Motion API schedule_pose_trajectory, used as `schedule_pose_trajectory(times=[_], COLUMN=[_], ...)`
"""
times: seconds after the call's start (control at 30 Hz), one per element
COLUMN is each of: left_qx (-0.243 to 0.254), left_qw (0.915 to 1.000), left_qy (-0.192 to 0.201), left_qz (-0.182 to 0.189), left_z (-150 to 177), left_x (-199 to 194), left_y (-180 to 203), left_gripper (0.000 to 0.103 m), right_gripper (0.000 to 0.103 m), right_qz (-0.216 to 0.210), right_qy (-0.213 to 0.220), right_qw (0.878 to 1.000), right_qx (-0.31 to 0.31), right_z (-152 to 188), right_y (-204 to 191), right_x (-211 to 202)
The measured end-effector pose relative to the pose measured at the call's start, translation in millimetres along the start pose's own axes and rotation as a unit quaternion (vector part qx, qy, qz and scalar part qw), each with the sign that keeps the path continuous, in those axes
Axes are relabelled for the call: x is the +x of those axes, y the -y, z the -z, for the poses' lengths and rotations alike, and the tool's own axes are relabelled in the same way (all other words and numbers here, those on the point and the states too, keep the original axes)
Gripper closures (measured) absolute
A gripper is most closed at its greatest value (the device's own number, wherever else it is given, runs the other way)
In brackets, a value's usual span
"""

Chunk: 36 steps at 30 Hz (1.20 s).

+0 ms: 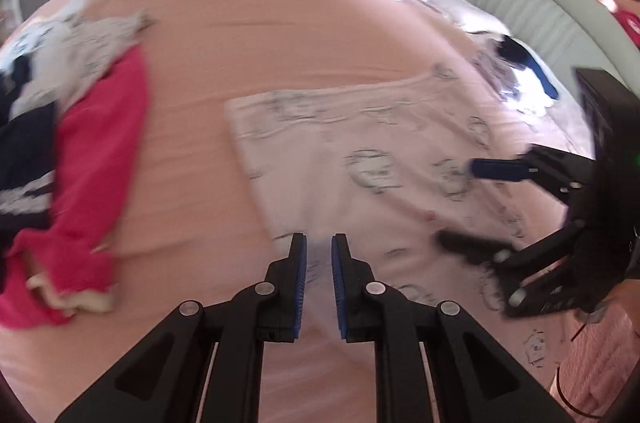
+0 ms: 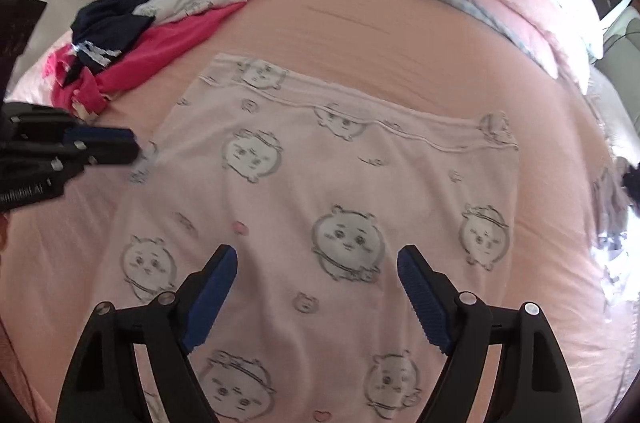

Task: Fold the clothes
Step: 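Smooth the pants flat with both open grippers toward the cuffs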

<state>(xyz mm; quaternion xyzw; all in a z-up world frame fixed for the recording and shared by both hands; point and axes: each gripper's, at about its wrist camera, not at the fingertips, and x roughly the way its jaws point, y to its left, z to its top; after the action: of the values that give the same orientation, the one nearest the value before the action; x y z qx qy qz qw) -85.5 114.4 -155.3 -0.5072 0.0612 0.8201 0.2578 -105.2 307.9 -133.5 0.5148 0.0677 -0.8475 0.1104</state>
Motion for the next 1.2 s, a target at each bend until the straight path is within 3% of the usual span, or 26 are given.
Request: schedule_pose_trajectory(times=[0.07,0.1,0.13,0.2,0.23,0.3,0.37,0.47,0.53,0.63,0.7,0.73,0.83,0.9,0.93,0.97,1.0,1.07,1.2], left_qx=[0.037,0.033,0.018,0.005,-0.020,-0.072,-0.063,-0.019,0.002,-0.028,-0.048,-0.050,-0.004,0.026,0.034,0.043,0.054,0.068,0.123], left_qw=[0.9985,0.9988,0.9984,0.9882,0.9900,0.9967,0.9980,0.9997,0.9996,0.9978,0.9954,0.9958,0.9999,0.9981,0.9969,0.9957,0.9950,0.9953,0.9892], left_qy=[-0.026,-0.032,-0.036,-0.033,-0.027,-0.005,0.010,-0.013,-0.024,-0.025,-0.026,-0.024,-0.012,-0.019,-0.024,-0.031,-0.038,-0.056,-0.076], left_qz=[-0.029,-0.019,-0.040,-0.149,-0.137,-0.039,-0.003,0.006,-0.016,-0.054,-0.079,-0.073,0.009,0.052,0.066,0.076,0.075,0.040,-0.024], left_z=[-4.3,-7.6,-10.1,-11.9,-11.7,-12.7,-17.7,-26.4,-31.6,-41.7,-48.5,-48.8,-33.1,-18.0,-11.0,-4.9,0.1,15.1,49.7], left_x=[18.0,18.0,14.6,6.3,0.9,-8.3,-5.8,21.5,28.2,20.9,16.0,11.3,-7.1,-11.9,-11.9,-10.2,-4.0,14.1,6.8], left_y=[7.3,1.8,-6.5,-22.6,-34.7,-52.9,-49.0,-33.4,-32.6,-52.7,-66.0,-66.5,-32.2,-4.6,6.2,18.6,29.4,33.2,33.1], left_gripper=[0.091,0.091,0.091,0.092,0.093,0.093,0.093,0.093,0.090,0.091,0.091,0.091,0.091,0.086,0.072,0.045,0.034,0.032,0.031], right_gripper=[0.021,0.021,0.021,0.020,0.020,0.020,0.020,0.020,0.020,0.020,0.020,0.020,0.020,0.020,0.020,0.020,0.020,0.022,0.021], right_qz=[-0.015,-0.009,0.004,-0.001,-0.019,-0.075,-0.077,-0.008,0.009,0.042,0.043,0.050,0.053,0.019,0.001,-0.014,-0.028,-0.043,-0.016], right_qy=[-0.010,-0.027,-0.050,-0.068,-0.088,-0.112,-0.083,-0.027,-0.034,-0.054,-0.044,-0.039,-0.020,-0.016,-0.017,-0.019,-0.019,-0.024,-0.053], right_qw=[1.000,0.999,0.998,0.996,0.995,0.991,0.994,1.000,0.999,0.998,0.998,0.998,0.997,0.999,0.999,0.999,0.999,0.999,0.998], right_qx=[-0.009,-0.021,-0.037,-0.052,-0.044,-0.015,0.001,-0.002,0.009,0.007,0.018,0.027,0.043,0.044,0.040,0.034,0.026,0.007,-0.037], right_z=[-8.7,-11.8,-14.0,-10.9,-8.1,-2.2,-2.1,-15.6,-25.4,-28.6,-28.1,-28.9,-29.0,-24.3,-16.1,-8.7,0.0,21.7,70.1], right_y=[-15.9,-24.3,-32.1,-33.1,-27.5,-11.3,5.6,30.1,45.4,61.1,69.3,71.2,64.0,50.2,45.0,36.1,23.0,-1.3,-19.3], right_x=[12.3,21.8,33.1,30.9,25.9,12.6,-4.3,-8.3,13.0,40.2,42.0,39.5,26.9,16.5,4.9,-2.7,-6.9,-12.6,-13.3])
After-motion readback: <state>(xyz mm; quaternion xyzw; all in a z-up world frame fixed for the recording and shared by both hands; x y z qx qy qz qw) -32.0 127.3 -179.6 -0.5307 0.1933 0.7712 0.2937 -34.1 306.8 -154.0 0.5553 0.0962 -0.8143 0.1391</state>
